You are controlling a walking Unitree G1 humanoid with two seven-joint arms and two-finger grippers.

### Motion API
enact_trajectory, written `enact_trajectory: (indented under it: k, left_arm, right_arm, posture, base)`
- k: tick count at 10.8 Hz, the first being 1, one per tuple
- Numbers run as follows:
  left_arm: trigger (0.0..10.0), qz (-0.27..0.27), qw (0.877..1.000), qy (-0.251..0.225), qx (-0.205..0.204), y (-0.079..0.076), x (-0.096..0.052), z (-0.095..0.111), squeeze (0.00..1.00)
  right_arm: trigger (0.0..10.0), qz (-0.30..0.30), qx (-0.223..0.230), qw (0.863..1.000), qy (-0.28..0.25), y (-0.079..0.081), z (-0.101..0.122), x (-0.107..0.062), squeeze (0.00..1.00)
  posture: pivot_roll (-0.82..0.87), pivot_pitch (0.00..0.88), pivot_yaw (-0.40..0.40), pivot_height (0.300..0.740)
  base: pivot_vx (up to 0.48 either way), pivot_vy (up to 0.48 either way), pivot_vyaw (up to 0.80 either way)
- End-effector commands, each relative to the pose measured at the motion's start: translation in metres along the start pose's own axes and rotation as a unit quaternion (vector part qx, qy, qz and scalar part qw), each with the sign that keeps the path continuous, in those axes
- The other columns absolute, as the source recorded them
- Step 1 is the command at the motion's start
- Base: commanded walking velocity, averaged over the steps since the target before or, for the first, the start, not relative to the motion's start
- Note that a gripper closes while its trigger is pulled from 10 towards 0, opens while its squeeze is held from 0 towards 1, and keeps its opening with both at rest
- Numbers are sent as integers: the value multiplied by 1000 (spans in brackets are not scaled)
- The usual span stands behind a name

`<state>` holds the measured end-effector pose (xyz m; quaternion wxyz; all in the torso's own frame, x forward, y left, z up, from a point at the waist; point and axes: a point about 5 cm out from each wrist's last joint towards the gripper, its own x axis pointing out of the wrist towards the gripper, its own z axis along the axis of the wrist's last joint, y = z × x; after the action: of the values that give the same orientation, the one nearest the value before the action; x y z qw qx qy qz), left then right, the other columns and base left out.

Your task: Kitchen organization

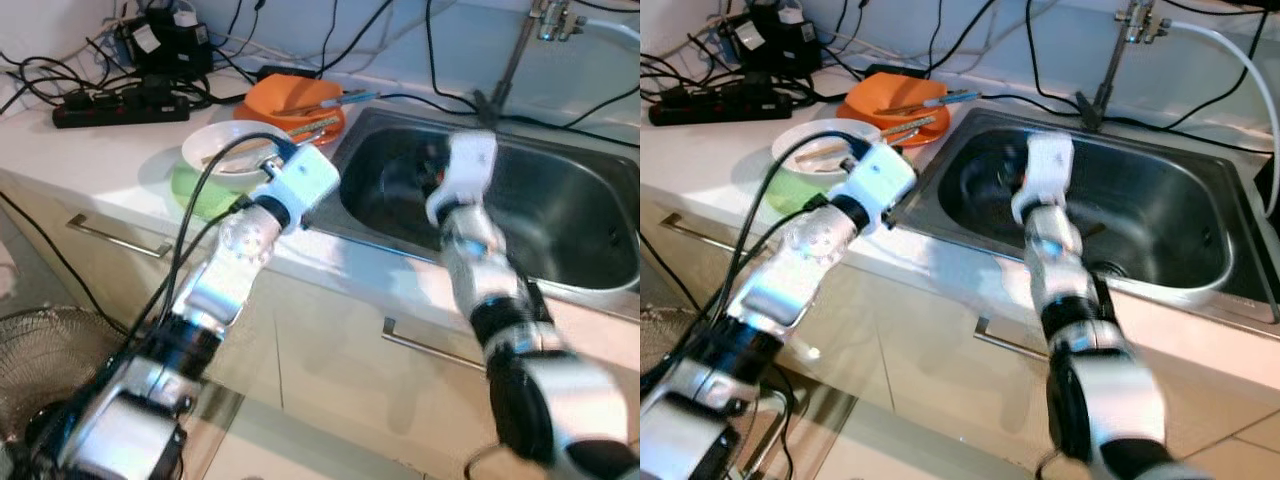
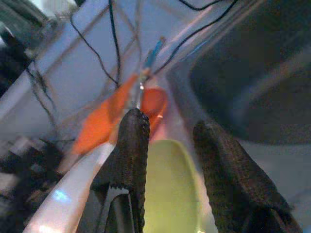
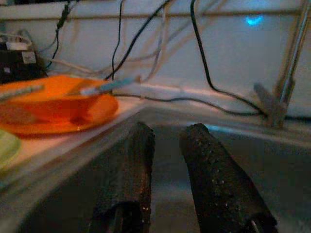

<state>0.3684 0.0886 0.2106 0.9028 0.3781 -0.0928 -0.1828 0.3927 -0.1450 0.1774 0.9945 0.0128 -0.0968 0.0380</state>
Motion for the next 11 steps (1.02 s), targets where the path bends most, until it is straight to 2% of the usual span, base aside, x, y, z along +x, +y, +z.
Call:
enact_trajectory:
  k: [1, 2, 3, 6, 9, 11]
  left_arm:
    - [10000, 20, 996, -53, 64, 3, 9, 12, 0]
    - [10000, 31, 993, -75, 84, 2, 13, 16, 0]
    - [10000, 30, 994, -66, 82, 1, 16, 14, 0]
    - [10000, 40, 995, -4, 89, 22, 40, 13, 0]
    - [10000, 63, 993, 29, 95, 29, 44, 4, 0]
    - [10000, 76, 993, 38, 86, 31, 43, 0, 0]
  right_arm:
    - [10000, -6, 14, 1000, -10, -2, 2, -2, 0]
    - [10000, -13, 18, 1000, -6, -4, -3, -7, 0]
    - [10000, -14, 20, 1000, -4, -4, -8, -14, 0]
    - [10000, -9, 25, 1000, -12, -2, -6, -27, 0]
    - [10000, -11, 20, 1000, -1, -7, -5, -41, 0]
    - [10000, -12, 19, 1000, 3, -9, -3, -44, 0]
  posture:
    - [172, 3, -14, 740]
    - [161, 7, -12, 740]
    - [147, 19, -11, 740]
    - [99, 78, -19, 740]
    - [67, 122, -36, 740]
    - [67, 135, -39, 740]
  base:
    - [0, 0, 0]
    - [0, 0, 0]
    - [0, 0, 0]
    - [0, 0, 0]
    - [0, 0, 0]
    - [0, 0, 0]
